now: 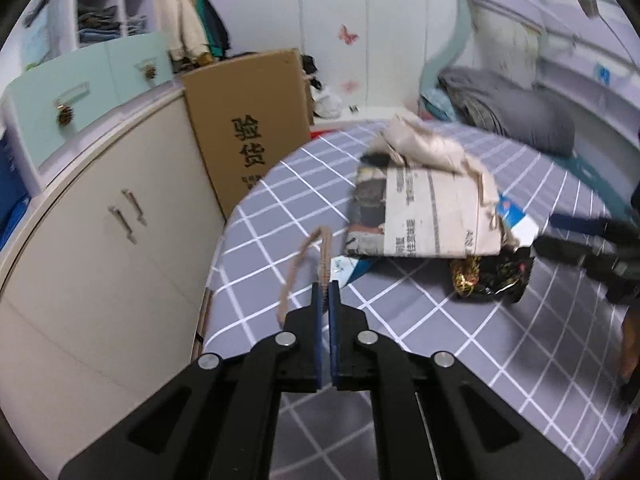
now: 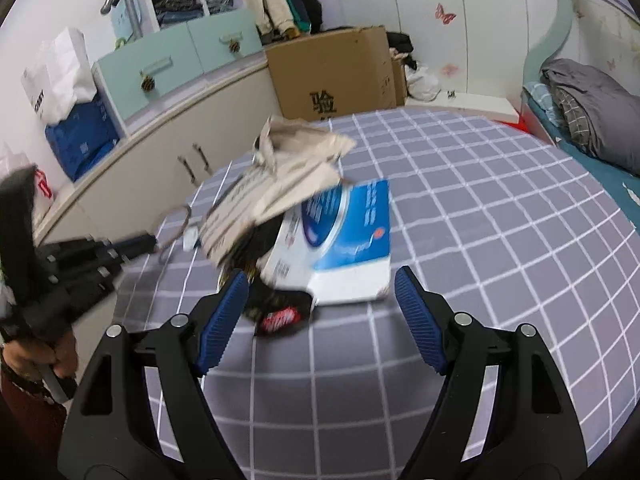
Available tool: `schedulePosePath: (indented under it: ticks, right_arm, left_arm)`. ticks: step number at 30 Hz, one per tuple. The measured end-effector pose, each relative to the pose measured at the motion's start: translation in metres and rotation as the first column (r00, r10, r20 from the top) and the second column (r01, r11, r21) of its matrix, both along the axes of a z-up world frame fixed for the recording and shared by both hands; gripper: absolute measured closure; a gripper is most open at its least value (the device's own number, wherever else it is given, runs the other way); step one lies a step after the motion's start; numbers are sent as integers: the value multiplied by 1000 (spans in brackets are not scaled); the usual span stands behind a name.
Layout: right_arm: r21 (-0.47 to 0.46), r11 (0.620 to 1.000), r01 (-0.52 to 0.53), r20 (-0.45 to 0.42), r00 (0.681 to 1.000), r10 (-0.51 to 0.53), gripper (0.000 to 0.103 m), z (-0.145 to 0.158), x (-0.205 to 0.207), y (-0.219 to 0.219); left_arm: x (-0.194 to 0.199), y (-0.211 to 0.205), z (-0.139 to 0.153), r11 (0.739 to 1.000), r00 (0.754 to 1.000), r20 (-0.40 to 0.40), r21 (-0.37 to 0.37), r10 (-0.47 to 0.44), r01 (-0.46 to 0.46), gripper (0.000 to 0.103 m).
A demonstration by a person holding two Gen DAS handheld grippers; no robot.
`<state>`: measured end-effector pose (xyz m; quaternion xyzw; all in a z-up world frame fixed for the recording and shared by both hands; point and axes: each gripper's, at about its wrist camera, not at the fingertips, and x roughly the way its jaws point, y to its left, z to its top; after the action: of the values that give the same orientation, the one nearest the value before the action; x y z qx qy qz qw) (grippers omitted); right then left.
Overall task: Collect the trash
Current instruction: 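Grasp the paper bag's rope handle with the left tool while the right tool grasps the black snack wrapper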
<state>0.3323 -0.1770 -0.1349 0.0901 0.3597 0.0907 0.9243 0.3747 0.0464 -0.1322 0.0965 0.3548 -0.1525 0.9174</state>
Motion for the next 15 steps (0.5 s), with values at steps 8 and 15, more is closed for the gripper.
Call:
schedulePosePath:
  ticks: [8, 15]
  right_arm:
    - [120, 993, 12, -95, 995, -1, 29, -18, -1, 10]
    - [159, 985, 70, -124, 991, -50, 62, -21, 11, 13]
  left_arm:
    - [-41, 15, 22, 992, 990, 77, -35, 121, -119, 100]
    - [-62, 20, 21, 987, 991, 30, -92, 132, -128, 100]
